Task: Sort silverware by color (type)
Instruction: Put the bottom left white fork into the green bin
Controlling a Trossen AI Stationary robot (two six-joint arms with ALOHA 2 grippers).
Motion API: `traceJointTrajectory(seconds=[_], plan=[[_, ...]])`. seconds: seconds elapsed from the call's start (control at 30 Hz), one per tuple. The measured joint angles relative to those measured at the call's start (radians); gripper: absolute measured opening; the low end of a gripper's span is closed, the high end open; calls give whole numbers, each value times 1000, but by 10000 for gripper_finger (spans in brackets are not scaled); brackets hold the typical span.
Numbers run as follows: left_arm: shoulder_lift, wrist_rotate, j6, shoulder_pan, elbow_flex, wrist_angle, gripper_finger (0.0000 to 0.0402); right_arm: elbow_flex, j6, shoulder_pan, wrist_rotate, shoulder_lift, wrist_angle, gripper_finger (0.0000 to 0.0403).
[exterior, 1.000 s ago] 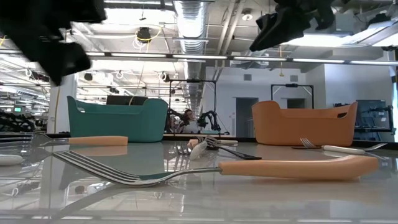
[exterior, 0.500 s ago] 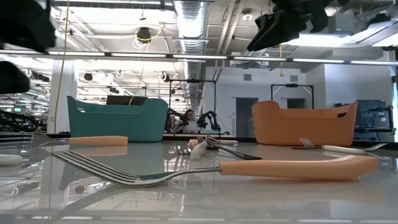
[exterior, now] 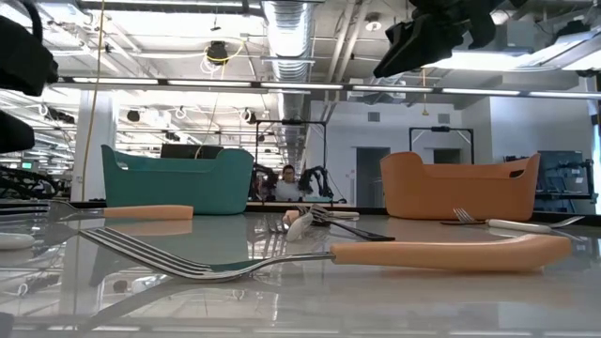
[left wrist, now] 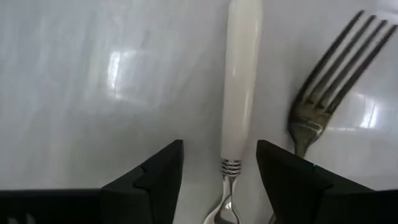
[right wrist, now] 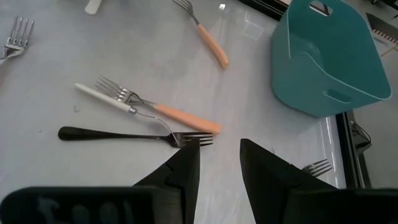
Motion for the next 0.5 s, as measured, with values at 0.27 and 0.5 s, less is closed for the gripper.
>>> traceJointTrajectory(seconds=[0.27,0.5], plan=[[33,-35,39,-26,2,-6,174,0,0,0,0,0,-4,136],[34,-45,52,-28,1,-31,80,0,0,0,0,0,-22,137]])
